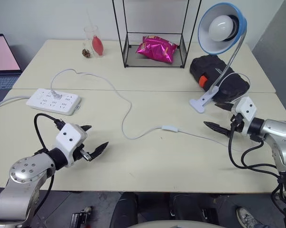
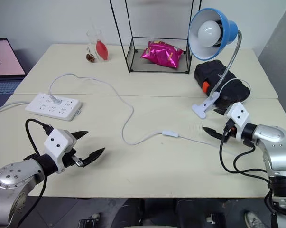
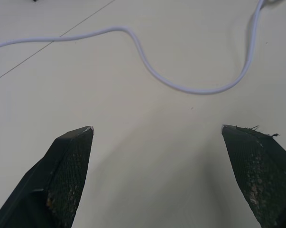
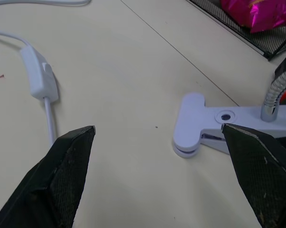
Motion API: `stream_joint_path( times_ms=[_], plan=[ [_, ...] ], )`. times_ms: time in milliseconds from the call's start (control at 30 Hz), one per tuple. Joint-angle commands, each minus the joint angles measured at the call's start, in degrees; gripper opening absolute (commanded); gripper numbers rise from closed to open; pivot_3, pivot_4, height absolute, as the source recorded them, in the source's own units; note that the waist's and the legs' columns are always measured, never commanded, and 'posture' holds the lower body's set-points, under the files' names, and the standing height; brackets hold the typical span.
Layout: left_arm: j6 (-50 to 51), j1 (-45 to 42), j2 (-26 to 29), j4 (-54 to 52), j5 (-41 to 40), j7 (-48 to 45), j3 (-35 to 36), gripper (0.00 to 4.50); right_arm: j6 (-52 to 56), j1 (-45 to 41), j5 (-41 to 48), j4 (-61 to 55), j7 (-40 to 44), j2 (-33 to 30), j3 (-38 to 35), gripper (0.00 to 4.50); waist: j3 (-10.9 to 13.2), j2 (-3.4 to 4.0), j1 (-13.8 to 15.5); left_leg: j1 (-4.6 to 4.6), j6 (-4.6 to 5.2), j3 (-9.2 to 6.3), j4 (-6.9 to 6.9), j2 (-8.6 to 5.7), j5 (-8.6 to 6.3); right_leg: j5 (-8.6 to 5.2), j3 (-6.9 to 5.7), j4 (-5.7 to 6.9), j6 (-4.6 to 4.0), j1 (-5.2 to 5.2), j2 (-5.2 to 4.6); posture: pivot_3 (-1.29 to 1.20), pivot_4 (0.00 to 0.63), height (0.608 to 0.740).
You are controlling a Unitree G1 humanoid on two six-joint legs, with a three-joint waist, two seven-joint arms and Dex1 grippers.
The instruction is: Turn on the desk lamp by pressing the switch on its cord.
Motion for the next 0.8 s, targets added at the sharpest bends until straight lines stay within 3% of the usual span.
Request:
stream_joint_path(
  times_ms=[33,267,567,800],
  plan=[
    [-2.1,-0.1,0.5,-0.5,-1.0,-1.4,1.7,4.50,1.2,0.7,1.0,-3.4,-0.9,0.1,-0.8,4.48,0.0,0.00,0.0,0.00,0.00,0.00,0.00,0.00,0.00,0.00,0.00,0.00,0.00,0.00,0.00,0.00,0.150,0.740],
    [-0.7,-2.2,0.9,-0.7,0.0,0.5,1.1,4.50,3.0,1.0,1.9,-5.3,-0.6,0.3,-1.0,4.48,0.0,0.00,0.0,0.00,0.00,0.01,0.01,-0.01,0.00,0.00,0.01,0.00,0.00,0.00,0.00,0.00,0.150,0.740],
    [-6.7,-4.5,2.7,2.6,1.1,-2.7,1.9,4.50,4.4,2.7,3.7,-8.9,0.0,0.3,-0.7,4.48,0.0,0.00,0.0,0.00,0.00,0.00,0.00,-0.01,0.00,-0.01,-0.01,0.00,0.00,-0.01,0.01,0.00,0.150,0.740],
    [-7.2,-10.0,3.2,2.9,-0.8,-5.4,-2.1,4.50,5.1,5.3,3.5,-12.2,0.0,-0.5,-1.5,4.48,0.0,0.00,0.0,-0.05,0.00,0.00,0.00,-0.02,0.00,-0.01,-0.02,-0.04,-0.01,-0.01,-0.01,0.00,0.150,0.740]
  ],
)
